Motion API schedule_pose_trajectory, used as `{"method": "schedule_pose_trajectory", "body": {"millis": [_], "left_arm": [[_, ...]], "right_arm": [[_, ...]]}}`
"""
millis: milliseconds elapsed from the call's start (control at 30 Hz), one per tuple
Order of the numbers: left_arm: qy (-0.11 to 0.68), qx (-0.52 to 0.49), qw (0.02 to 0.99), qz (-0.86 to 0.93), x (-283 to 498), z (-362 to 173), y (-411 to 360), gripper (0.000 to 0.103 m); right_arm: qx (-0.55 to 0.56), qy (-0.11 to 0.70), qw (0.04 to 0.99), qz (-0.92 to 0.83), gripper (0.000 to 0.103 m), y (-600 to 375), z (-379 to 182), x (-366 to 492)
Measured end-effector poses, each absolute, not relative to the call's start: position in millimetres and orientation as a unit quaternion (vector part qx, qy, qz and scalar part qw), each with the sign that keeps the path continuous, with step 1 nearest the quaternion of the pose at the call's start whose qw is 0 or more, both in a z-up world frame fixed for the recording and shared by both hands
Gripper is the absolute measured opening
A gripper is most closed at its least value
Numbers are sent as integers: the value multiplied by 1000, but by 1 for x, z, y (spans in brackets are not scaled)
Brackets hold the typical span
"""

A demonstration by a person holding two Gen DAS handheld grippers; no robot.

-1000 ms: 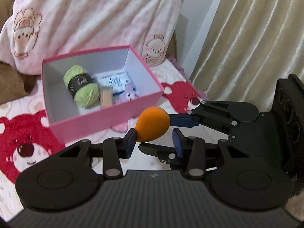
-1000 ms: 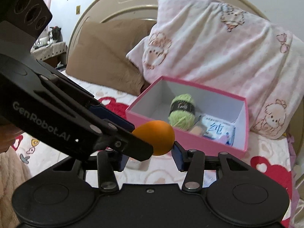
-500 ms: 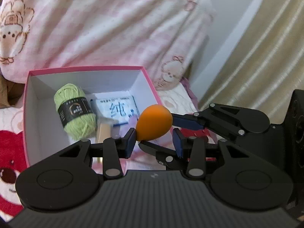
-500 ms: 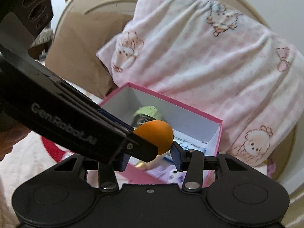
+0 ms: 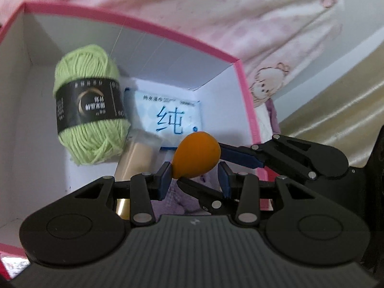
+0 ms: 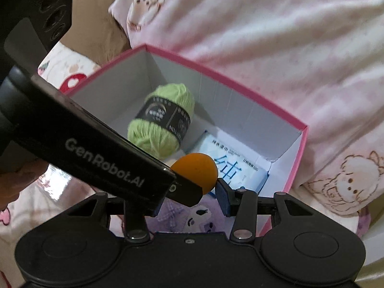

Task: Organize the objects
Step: 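Lift the sponge with the left tool and carry it over the box, then lower the sponge into the box and open the left tool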

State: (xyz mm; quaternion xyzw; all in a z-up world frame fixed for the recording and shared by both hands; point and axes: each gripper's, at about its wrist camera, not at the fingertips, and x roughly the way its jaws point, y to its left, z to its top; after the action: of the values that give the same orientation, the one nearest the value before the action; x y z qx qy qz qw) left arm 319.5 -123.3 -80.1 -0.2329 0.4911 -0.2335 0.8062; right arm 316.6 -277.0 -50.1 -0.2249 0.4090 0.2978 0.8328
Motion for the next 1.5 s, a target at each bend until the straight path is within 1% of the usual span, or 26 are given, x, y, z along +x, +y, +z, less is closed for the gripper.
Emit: {"method": "schedule_pose_trajectory", "body": {"millis": [200, 333, 500, 633, 667, 767, 1033, 1167, 1333, 1500], "left_arm": [[502, -245, 800, -220, 328, -97, -127, 39], [498, -249, 803, -213, 326, -93, -124, 39], [485, -209, 823, -208, 315, -74, -125, 40], [493, -201, 821, -208, 303, -56, -117, 45], [499, -189, 819, -210, 299, -51, -115, 45], [506, -153, 820, -219, 285, -30, -111, 49], [490, -113, 836, -218, 234, 33, -80, 54], [478, -102, 845, -217, 208, 55, -61, 56], [464, -93, 855, -213, 179, 68, -37, 56], [456, -92, 860, -211, 156, 68, -10, 56]], "right_arm": [[-200, 421, 835, 291, 51, -282, -64, 325], [-190, 411, 847, 280, 52, -286, -64, 324], [-180, 388, 858, 282, 52, -284, -54, 305], [-144, 374, 872, 282, 52, -291, -39, 286], [-134, 371, 875, 281, 53, -293, -35, 280], [-116, 368, 881, 274, 62, -297, -21, 263], [-110, 369, 885, 262, 68, -291, 26, 220], [-102, 362, 889, 260, 74, -288, 44, 201], [-82, 379, 884, 262, 74, -279, 57, 182], [-93, 400, 872, 269, 74, -261, 66, 159]]}}
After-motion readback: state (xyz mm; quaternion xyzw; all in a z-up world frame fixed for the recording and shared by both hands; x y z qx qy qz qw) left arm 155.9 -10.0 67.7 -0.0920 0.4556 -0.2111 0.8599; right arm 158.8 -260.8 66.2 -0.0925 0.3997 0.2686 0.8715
